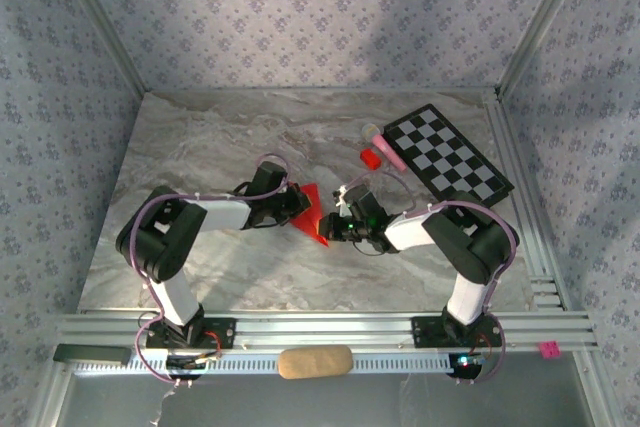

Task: Fold a paper plane with a square sheet of paper (pick it up from the middle)
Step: Fourth fold the wing at the center of the table.

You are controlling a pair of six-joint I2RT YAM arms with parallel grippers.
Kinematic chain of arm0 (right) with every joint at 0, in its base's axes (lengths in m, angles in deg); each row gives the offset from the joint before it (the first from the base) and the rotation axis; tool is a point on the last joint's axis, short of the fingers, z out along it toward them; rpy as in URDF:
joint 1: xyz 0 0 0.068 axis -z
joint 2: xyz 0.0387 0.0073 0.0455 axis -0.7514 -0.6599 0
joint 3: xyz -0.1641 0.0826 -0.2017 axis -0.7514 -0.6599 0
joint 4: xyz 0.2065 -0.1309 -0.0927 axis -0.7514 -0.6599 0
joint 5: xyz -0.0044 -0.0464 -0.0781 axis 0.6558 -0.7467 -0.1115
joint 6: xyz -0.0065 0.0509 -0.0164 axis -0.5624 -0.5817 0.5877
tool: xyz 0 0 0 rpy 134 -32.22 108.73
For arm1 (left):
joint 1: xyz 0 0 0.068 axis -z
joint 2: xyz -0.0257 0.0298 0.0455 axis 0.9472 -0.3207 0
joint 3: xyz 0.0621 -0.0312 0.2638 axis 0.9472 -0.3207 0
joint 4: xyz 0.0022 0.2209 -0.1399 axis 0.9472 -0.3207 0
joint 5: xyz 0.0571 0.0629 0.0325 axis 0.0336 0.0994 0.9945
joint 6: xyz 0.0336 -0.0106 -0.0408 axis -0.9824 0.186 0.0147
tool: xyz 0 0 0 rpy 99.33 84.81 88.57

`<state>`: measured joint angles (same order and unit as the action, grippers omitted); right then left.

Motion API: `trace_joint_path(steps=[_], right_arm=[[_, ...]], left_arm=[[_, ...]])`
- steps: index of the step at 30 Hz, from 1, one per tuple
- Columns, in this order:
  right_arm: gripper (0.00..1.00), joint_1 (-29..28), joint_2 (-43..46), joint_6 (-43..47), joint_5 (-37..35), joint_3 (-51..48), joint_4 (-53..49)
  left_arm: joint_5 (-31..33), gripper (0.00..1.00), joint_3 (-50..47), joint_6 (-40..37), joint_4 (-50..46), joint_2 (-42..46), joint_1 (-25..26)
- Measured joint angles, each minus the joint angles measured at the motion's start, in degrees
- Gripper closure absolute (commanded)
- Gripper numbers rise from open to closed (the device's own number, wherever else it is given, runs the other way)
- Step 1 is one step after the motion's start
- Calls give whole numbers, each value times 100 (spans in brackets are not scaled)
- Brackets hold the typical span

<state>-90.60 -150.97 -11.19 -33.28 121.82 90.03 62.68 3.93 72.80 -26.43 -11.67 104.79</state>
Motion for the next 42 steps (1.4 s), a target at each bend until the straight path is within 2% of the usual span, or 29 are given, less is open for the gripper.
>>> trace_joint_path(steps=[42], right_arm=[[95, 149, -92, -184, 343, 243, -411]], left_arm=[[-66, 95, 295, -127, -146, -409, 39]])
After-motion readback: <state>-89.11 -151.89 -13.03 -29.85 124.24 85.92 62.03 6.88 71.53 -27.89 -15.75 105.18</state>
